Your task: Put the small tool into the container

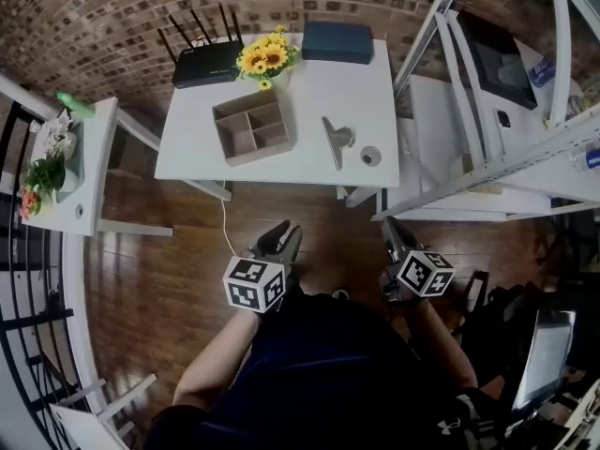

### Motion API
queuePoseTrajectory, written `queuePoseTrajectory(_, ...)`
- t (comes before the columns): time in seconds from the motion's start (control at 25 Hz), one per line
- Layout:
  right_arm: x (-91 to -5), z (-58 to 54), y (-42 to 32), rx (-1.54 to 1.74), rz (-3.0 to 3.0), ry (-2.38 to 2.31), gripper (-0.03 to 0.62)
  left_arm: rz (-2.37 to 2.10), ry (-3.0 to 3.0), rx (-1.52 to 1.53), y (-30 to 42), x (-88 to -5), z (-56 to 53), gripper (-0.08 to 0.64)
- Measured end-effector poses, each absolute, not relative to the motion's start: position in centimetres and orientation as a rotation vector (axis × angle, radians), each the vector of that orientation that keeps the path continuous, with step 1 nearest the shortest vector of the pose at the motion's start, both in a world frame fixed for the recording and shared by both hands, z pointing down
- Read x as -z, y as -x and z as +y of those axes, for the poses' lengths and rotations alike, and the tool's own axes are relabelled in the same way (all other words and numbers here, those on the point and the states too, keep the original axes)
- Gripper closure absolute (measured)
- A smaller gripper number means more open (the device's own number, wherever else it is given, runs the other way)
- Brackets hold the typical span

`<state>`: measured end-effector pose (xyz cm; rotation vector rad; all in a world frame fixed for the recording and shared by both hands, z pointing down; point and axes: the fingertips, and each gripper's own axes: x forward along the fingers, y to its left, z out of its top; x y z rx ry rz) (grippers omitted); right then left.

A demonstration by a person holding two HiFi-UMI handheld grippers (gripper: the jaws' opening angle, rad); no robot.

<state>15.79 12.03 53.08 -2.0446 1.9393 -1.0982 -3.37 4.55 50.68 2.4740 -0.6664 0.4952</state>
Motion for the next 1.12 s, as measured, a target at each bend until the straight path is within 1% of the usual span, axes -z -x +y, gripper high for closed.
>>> queuePoseTrajectory(0.32, -52.1, 4.7, -17.3, 1.071, 1.797, 2.260, 0.581, -0.428, -2.540, -0.537, 0.3, -51.1, -4.2, 0.425)
queuePoseTrajectory(0.44, -52.5, 3.4, -18.0, 1.075, 1.799, 2.310, 0.581, -0.422, -2.550, -0.574, -2.4, -52.1, -6.5, 0.425)
queuePoseTrajectory(0.6, -53.9, 1.6, -19.8, 1.109, 1.819, 2.292, 0.581, -0.429, -2.565, -0.641, -7.8, -53.7, -8.3, 0.417)
queuePoseTrajectory(0.8, -57.0, -2.2, -21.7, 1.140, 1.983, 2.191, 0.581, -0.481, -2.613, -0.879, -14.1, -57.9, -9.0, 0.393)
queuePoseTrajectory(0.96, -60.8, -5.0, -24.1, 1.200, 2.126, 2.134, 0.580, -0.506, -2.615, -1.073, -18.9, -61.3, -9.2, 0.330)
queuePoseTrajectory(1.04, -62.4, -6.0, -25.0, 1.240, 2.162, 2.116, 0.575, -0.531, -2.601, -1.174, -20.6, -62.9, -9.6, 0.321)
queuePoseTrajectory(1.12, -63.1, -6.6, -26.0, 1.253, 2.170, 2.125, 0.554, -0.584, -2.574, -1.274, -21.5, -64.9, -10.3, 0.321)
